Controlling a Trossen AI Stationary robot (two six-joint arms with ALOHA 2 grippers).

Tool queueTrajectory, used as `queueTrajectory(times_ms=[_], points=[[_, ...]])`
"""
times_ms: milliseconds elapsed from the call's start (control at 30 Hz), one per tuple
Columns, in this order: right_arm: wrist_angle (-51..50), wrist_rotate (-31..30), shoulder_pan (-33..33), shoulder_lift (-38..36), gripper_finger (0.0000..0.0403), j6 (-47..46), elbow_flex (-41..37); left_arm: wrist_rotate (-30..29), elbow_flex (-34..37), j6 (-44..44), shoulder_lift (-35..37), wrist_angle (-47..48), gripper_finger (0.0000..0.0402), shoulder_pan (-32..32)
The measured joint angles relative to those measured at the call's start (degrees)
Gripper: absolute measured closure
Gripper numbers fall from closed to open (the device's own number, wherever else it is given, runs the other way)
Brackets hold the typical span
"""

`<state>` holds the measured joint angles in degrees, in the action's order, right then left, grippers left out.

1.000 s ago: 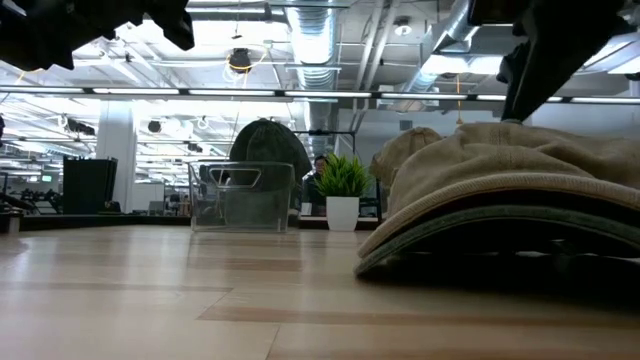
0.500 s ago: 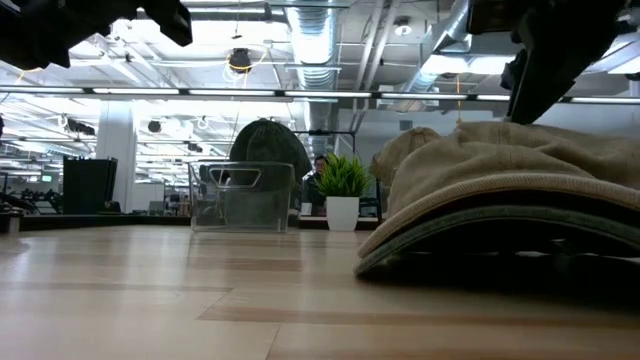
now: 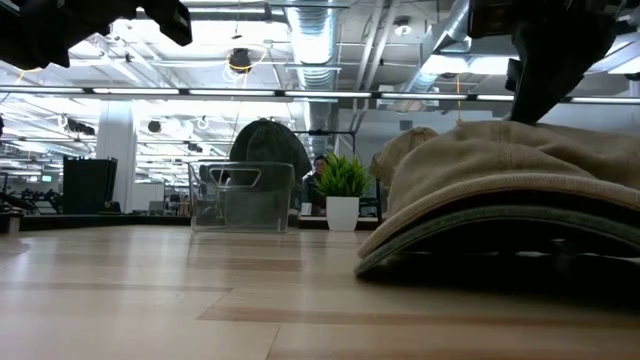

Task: Pick & Place hat
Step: Put the brown cap into the right transparent bin

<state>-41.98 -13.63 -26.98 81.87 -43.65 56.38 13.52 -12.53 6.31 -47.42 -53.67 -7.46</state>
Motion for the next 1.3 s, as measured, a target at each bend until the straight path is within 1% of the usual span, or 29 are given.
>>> queueTrajectory(times_ms=[300, 533, 733, 967, 1300], points=[[-0.11, 1.01, 0.0, -0.24, 0.0365, -0.07, 0.1, 0.0, 0.0, 0.0, 0.0, 0.0, 0.0213, 0.0], [-4.37, 1.13, 0.0, -0.24, 0.0365, 0.12, 4.72, 0.0, 0.0, 0.0, 0.0, 0.0, 0.0213, 0.0], [-9.13, -0.9, 0.0, -0.24, 0.0365, 0.12, 8.94, 0.0, 0.0, 0.0, 0.0, 0.0, 0.0213, 0.0], [-12.33, -3.22, 0.0, -0.24, 0.0365, 0.7, 12.4, 0.0, 0.0, 0.0, 0.0, 0.0, 0.0213, 0.0], [-17.57, -7.02, -0.02, -0.24, 0.0365, 3.61, 19.07, 0.0, 0.0, 0.0, 0.0, 0.0, 0.0213, 0.0]])
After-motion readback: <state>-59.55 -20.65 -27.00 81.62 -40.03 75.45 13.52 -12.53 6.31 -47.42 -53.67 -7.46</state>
